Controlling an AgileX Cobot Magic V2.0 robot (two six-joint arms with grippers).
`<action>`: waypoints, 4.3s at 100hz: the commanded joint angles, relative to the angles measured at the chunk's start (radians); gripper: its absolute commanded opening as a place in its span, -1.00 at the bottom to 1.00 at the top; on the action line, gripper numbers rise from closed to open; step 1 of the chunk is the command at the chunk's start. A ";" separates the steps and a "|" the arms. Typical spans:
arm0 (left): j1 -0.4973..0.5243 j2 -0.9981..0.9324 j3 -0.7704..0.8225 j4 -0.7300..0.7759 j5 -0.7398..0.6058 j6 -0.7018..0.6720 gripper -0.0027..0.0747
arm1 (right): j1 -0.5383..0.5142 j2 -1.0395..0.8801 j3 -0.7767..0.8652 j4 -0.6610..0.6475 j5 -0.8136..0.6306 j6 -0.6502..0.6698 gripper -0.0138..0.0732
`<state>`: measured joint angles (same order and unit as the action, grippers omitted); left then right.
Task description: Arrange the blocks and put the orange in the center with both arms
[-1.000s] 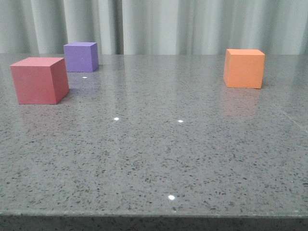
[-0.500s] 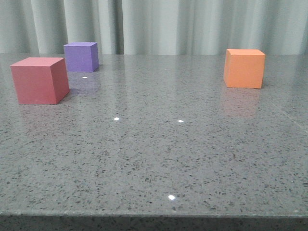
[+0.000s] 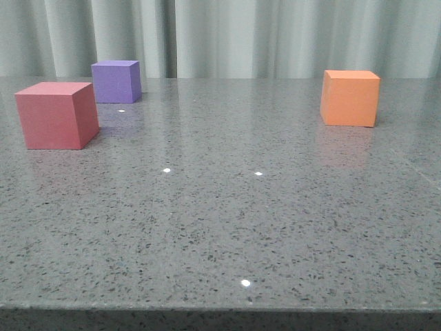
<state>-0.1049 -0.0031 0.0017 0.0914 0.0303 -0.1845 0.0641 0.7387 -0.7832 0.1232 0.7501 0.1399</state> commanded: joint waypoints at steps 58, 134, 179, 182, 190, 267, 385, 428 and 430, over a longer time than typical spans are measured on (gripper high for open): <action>0.002 -0.038 0.043 -0.007 -0.087 -0.002 -0.98 | 0.086 0.633 -0.509 0.014 -0.089 -0.011 0.80; 0.002 -0.038 0.043 -0.007 -0.087 -0.002 -0.98 | 0.137 0.940 -0.752 -0.151 -0.075 0.087 0.80; 0.002 -0.038 0.043 -0.007 -0.087 -0.002 -0.98 | 0.139 1.047 -0.752 -0.131 -0.104 0.100 0.72; 0.002 -0.038 0.043 -0.007 -0.087 -0.002 -0.98 | 0.139 1.050 -0.752 -0.123 -0.103 0.100 0.64; 0.002 -0.038 0.043 -0.007 -0.087 -0.002 -0.98 | 0.139 1.051 -0.752 -0.111 -0.097 0.100 0.34; 0.002 -0.038 0.043 -0.007 -0.087 -0.002 -0.98 | 0.420 1.166 -1.093 -0.099 -0.056 0.157 0.08; 0.002 -0.038 0.043 -0.007 -0.087 -0.002 -0.98 | 0.488 1.221 -1.332 -0.261 0.198 0.175 0.69; 0.002 -0.038 0.043 -0.007 -0.087 -0.002 -0.98 | 0.373 1.027 -1.328 -0.402 0.361 0.175 0.69; 0.002 -0.038 0.043 -0.007 -0.087 -0.002 -0.98 | 0.364 1.021 -1.325 -0.402 0.368 0.175 0.69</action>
<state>-0.1049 -0.0031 0.0017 0.0914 0.0300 -0.1845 0.4645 1.8440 -2.0813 -0.2445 1.1215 0.3227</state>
